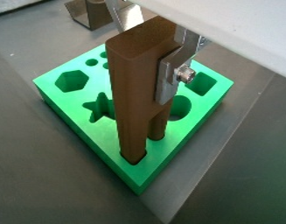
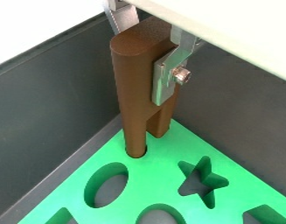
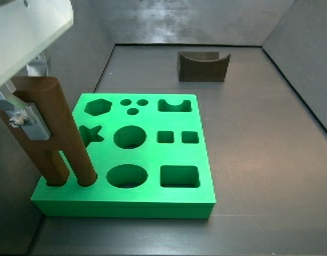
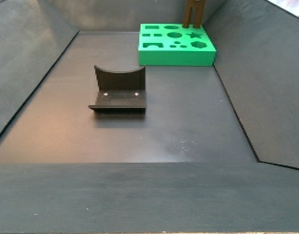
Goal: Pick up the square-circle object. Move up. Move to above the board. Insert the square-circle object.
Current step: Insert the square-circle object.
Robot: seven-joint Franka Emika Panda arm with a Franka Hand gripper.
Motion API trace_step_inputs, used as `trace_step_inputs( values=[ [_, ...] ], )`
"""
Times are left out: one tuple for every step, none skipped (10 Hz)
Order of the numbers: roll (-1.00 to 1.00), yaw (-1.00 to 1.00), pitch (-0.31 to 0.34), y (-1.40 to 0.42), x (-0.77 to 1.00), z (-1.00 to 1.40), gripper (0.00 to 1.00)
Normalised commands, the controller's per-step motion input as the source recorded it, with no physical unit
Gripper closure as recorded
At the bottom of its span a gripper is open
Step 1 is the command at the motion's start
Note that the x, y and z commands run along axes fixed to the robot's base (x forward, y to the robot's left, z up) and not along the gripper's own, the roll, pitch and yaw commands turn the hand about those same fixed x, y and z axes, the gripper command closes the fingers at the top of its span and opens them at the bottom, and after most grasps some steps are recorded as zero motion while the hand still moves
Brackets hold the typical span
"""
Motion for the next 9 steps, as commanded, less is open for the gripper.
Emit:
trace_step_inputs(
  values=[
    [0.22, 0.00, -0.004, -0.22, -0.02, -0.45, 1.00],
    [0.25, 0.06, 0.066, -0.19, 0.00, -0.37, 1.00],
    [0.25, 0.01, 0.154, -0.11, 0.10, -0.47, 1.00],
    [0.18, 0.00, 0.011, -0.09, 0.19, -0.59, 1.00],
    [0.22, 0.00, 0.000, -0.17, 0.08, -0.65, 1.00],
    [0.13, 0.00, 0.024, 0.00, 0.27, -0.56, 1.00],
    [0.05, -0.07, 0.091, 0.06, 0.32, -0.47, 1.00],
    [0.10, -0.08, 0.000, 0.00, 0.27, -0.64, 1.00],
    [0.16, -0.04, 0.000, -0.05, 0.13, -0.81, 1.00]
  ],
)
